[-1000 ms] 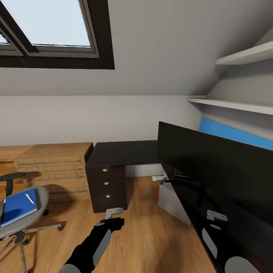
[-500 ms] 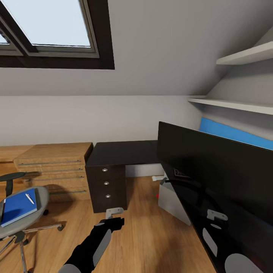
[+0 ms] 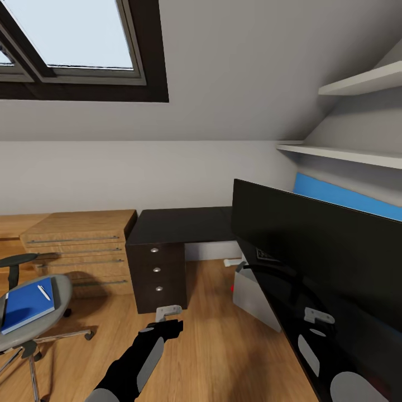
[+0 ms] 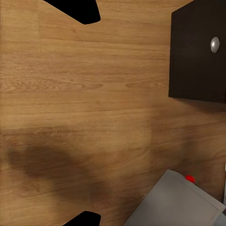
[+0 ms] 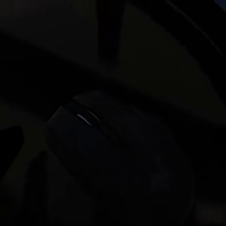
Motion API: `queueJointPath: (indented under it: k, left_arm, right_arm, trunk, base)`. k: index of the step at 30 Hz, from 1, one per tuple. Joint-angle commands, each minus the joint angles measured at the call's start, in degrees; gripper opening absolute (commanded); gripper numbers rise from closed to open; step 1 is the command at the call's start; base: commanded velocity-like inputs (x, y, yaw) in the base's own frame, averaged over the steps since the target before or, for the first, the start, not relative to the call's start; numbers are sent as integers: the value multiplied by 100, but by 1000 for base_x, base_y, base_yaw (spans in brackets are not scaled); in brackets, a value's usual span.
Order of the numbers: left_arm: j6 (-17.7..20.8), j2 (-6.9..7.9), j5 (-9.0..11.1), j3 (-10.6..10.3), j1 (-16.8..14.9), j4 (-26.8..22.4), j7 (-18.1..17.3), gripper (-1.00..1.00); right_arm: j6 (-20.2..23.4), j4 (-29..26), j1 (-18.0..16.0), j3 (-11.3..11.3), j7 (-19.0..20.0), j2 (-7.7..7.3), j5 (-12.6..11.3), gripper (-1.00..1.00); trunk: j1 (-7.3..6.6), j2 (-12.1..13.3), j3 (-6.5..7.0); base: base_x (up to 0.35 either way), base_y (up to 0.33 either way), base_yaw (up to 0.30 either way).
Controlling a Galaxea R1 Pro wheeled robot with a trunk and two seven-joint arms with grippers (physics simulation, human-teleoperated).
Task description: In the bedroom, organize the workspace by keeping the computer under the desk, ensuring the monitor is on the desk, placing the keyboard on the desk next to the monitor, placing the mouse on the desk next to the keyboard, moving the folder from the swivel chair onto the desk next to the mouse, stacking the notebook on top of the folder with the pen on top of the notebook, and positioning the swivel chair next to the desk.
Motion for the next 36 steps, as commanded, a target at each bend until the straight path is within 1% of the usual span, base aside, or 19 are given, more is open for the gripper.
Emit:
queueJointPath:
  k: [1,2,6,15,20,25,26,36]
  left_arm:
    - [19,4,60,-24,-3,-9,55,100]
    - [20,4,60,-24,-3,-9,57,100]
    - [20,4,60,-25,-3,-10,60,100]
    - [20,4,60,-25,-3,-13,61,100]
    - [20,4,60,-25,-3,-13,67,100]
    - [20,4,64,-23,-3,-12,62,100]
    - [20,4,64,-22,-3,-12,61,100]
    - [20,4,62,-23,-3,-5,61,100]
  right_arm:
    - [29,-13,-1,8,-20,-1,-42,100]
    - [30,-13,0,8,-20,-2,-42,100]
    - [31,-13,2,8,-20,-3,-42,100]
    - [54,-13,-1,8,-20,0,-42,100]
    - [57,-13,1,8,-13,1,-42,100]
    - [62,-13,1,8,10,1,-40,100]
    - [72,-13,0,11,12,1,-38,-100]
    - [97,-20,1,20,23,1,-33,-100]
  trunk:
    - [0,-4,-7]
    - [0,-4,-7]
    - [88,-165,-79]
    - [88,-165,-79]
    - [198,-365,-169]
    - [198,-365,-169]
    - [198,-365,-169]
    - [198,-365,-169]
  base:
    - [0,0,0]
    - [0,0,0]
    - [0,0,0]
    - [0,0,0]
    - [0,0,0]
    - [0,0,0]
    - [0,0,0]
    - [0,0,0]
